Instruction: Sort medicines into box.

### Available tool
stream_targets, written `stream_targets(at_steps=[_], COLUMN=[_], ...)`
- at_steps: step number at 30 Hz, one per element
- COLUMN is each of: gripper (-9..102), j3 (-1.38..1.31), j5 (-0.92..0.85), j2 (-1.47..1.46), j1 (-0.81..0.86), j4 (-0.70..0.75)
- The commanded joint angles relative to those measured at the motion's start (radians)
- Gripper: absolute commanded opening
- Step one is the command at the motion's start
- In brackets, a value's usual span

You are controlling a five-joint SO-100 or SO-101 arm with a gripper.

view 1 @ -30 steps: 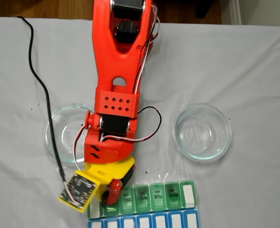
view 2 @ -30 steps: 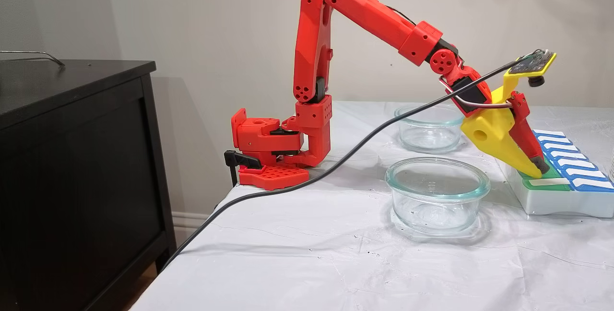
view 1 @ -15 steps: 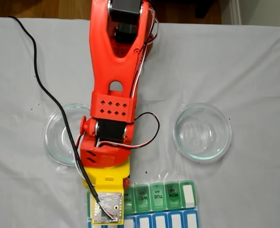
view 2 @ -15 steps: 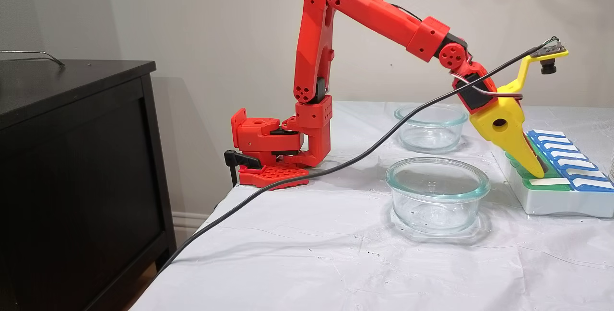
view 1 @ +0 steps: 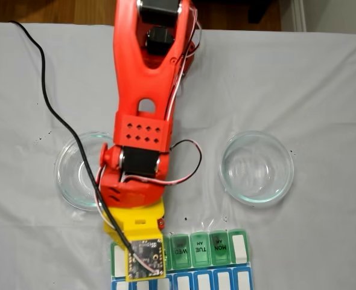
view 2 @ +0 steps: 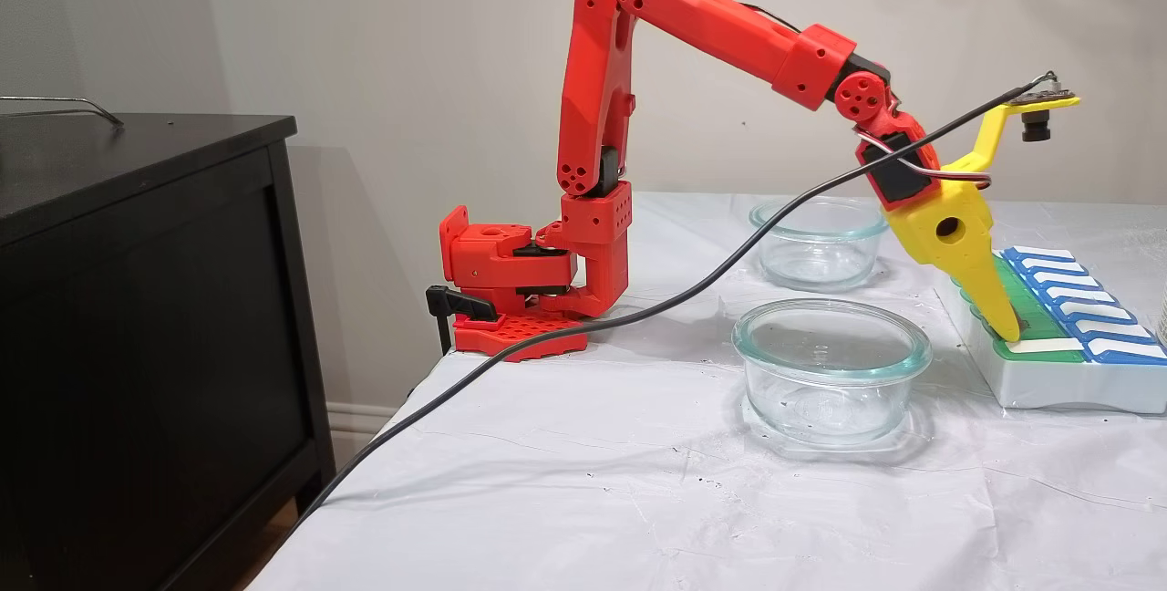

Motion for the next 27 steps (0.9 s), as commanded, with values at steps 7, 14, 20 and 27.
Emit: stream_targets(at_steps=[7,14,20,27], gripper=[0,0,0,0], j3=[0.146,0.061,0.002,0.066], j5=[0.04,0.12,0.385,0.793], j2=[0.035,-0.021,0.126,0.405], j1=[-0.069,-0.075,-0.054,0.021], j4=[-0.146,-0.158,-0.181,-0.314])
